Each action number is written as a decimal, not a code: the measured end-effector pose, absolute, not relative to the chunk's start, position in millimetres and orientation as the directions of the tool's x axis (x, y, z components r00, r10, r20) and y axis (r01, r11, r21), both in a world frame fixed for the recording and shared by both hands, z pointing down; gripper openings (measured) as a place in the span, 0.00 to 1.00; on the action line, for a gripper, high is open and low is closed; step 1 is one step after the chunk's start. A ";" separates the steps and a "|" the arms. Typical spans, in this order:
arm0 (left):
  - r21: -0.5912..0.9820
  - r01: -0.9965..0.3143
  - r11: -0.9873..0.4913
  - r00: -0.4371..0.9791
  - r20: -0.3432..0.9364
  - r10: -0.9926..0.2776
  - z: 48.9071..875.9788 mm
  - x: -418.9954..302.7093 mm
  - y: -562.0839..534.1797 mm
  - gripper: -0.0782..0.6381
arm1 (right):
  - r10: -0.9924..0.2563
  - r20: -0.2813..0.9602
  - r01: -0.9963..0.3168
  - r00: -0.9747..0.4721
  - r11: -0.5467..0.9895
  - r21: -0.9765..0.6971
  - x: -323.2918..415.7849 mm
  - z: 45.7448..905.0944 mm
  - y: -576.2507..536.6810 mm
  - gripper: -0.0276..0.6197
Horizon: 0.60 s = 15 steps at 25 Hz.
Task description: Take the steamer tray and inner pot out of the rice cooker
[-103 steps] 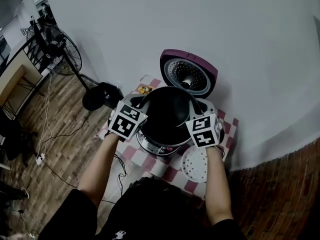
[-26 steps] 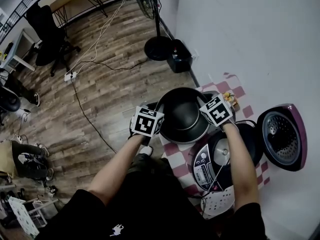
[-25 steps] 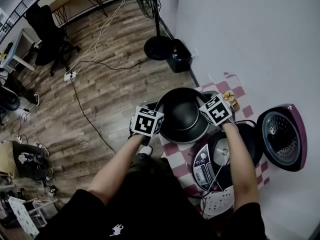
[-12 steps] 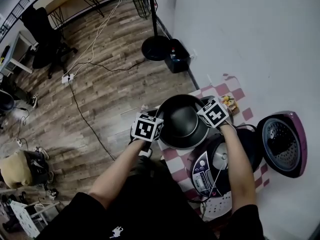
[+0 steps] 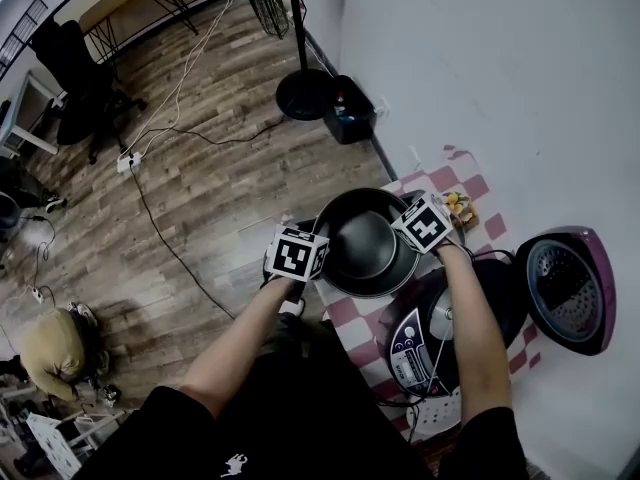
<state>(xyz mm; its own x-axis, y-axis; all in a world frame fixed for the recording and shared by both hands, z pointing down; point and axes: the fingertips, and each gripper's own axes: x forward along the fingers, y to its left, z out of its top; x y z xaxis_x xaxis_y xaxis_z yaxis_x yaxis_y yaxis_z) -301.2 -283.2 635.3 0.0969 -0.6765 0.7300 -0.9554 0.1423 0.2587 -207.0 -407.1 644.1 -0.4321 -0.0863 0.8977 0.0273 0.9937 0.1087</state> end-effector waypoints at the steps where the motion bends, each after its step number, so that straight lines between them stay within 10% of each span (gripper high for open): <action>1: 0.266 -0.954 0.138 0.106 0.729 -0.677 636.5 -300.6 -284.5 0.16 | -0.092 0.898 0.024 -0.430 0.993 0.113 -206.1 646.0 -408.0 0.07; 15: 0.266 -0.964 0.002 0.183 0.667 -0.722 607.7 -308.7 -292.5 0.39 | -0.243 0.847 -0.122 -0.472 0.970 0.210 -197.3 617.9 -427.1 0.31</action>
<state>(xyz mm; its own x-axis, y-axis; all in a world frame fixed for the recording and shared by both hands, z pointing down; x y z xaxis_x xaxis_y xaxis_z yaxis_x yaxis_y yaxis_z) -308.7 -292.5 607.7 0.1829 -0.7218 0.6675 -0.9639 0.0019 0.2662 -197.3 -427.1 617.9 -0.4723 -0.2425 0.8474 -0.1220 0.9701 0.2096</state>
